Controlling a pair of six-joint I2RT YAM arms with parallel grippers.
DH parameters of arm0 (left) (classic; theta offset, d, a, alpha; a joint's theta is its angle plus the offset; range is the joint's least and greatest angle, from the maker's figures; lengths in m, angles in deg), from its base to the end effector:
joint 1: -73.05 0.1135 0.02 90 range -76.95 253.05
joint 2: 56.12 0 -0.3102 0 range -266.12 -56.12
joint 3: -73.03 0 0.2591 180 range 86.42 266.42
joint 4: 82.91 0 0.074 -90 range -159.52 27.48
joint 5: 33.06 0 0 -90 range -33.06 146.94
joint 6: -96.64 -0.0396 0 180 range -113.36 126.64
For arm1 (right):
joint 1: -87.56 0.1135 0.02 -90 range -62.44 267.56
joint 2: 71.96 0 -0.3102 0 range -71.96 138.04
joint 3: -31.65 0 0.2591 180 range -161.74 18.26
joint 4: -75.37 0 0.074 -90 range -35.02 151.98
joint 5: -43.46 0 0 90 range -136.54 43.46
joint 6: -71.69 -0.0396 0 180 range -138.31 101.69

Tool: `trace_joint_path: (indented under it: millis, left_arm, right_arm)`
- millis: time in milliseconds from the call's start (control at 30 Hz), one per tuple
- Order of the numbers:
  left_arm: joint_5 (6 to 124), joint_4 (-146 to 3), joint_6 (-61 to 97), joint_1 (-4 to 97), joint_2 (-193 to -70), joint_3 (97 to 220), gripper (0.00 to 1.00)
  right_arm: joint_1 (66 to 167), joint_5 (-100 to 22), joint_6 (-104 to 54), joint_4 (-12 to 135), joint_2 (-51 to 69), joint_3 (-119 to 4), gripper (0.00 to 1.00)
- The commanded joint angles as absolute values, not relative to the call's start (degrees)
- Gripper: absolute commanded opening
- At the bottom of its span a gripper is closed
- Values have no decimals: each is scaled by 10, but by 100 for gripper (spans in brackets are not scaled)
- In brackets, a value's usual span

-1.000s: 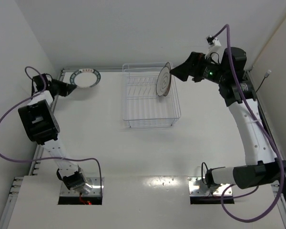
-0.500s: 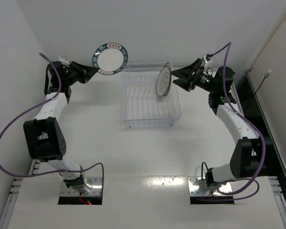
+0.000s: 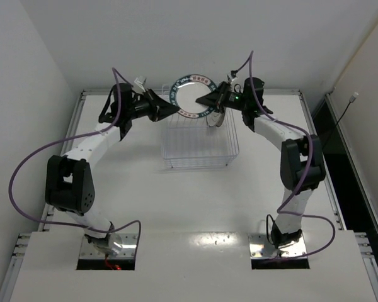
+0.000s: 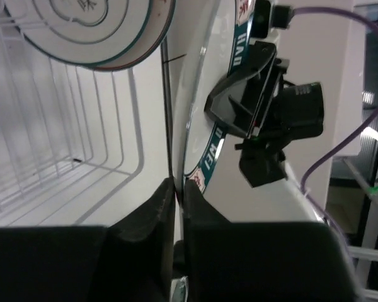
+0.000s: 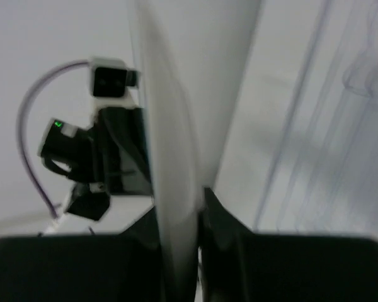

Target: Load the plates into the dish rack

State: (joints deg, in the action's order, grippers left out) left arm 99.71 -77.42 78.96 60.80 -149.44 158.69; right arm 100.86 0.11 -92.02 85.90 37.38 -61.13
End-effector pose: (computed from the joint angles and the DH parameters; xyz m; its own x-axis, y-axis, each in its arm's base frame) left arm 0.3804 -0.1101 0.3652 -0.8316 -0.5352 -0.1485 0.0317 0.2212 -0.9747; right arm 0.4524 0.1365 0.3217 -0.8558 0.4748 -0.2056 -0.1436 0.1639 0.9760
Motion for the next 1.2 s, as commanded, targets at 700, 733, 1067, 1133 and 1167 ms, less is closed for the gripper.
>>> trace_joint_path:
  millis: [700, 733, 1067, 1133, 1167]
  left_arm:
    - [743, -198, 517, 736, -1421, 1787, 80]
    - [749, -198, 517, 736, -1416, 1781, 80]
    - [761, -211, 517, 736, -1399, 1736, 80]
    - [761, -211, 517, 736, -1399, 1736, 80]
    - [761, -211, 517, 736, -1399, 1736, 80]
  right_arm:
    - [1143, -804, -290, 295, 507, -1008, 0]
    - [1143, -804, -296, 287, 531, -1008, 0]
    - [1119, -702, -323, 292, 610, -1026, 14]
    - [1119, -654, -334, 286, 627, -1045, 50]
    - [1119, -654, -341, 280, 627, -1052, 56]
